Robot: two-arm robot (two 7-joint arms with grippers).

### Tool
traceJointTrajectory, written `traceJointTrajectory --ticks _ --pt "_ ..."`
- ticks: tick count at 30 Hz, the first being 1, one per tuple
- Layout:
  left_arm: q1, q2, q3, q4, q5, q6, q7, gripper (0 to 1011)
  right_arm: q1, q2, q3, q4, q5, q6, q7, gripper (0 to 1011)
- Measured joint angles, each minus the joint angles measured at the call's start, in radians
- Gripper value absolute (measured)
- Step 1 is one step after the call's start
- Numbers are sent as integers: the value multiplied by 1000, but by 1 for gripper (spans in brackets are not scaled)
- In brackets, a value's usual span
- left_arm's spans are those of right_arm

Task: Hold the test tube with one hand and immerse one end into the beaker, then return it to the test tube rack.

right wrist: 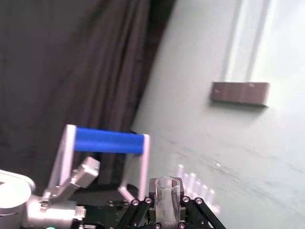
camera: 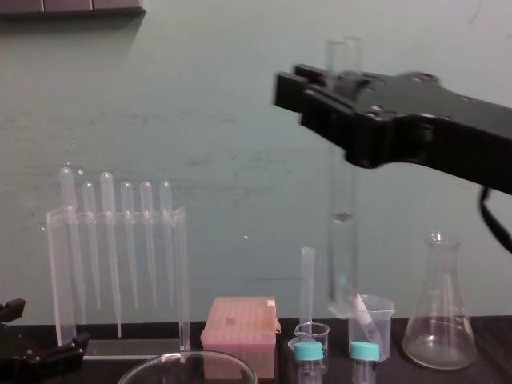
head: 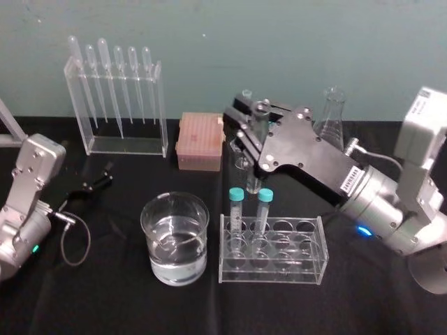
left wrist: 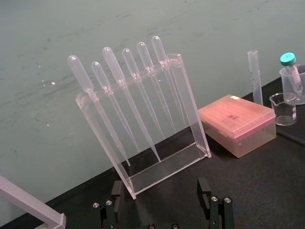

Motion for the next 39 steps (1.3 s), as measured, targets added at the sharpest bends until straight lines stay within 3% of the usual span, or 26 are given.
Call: traceJointTrajectory --ticks 3,9,22,39 --pt "0 0 0 0 0 0 0 1000 -59 1 35 -29 -7 9 -51 189" --pt "0 0 0 0 0 0 0 1000 -115 -12 66 -39 2 28 -83 189" --pt "0 0 0 0 0 0 0 1000 -153 -51 92 -1 50 90 -67 189" --pt "0 0 0 0 0 0 0 1000 -228 -92 129 -49 17 156 -116 189"
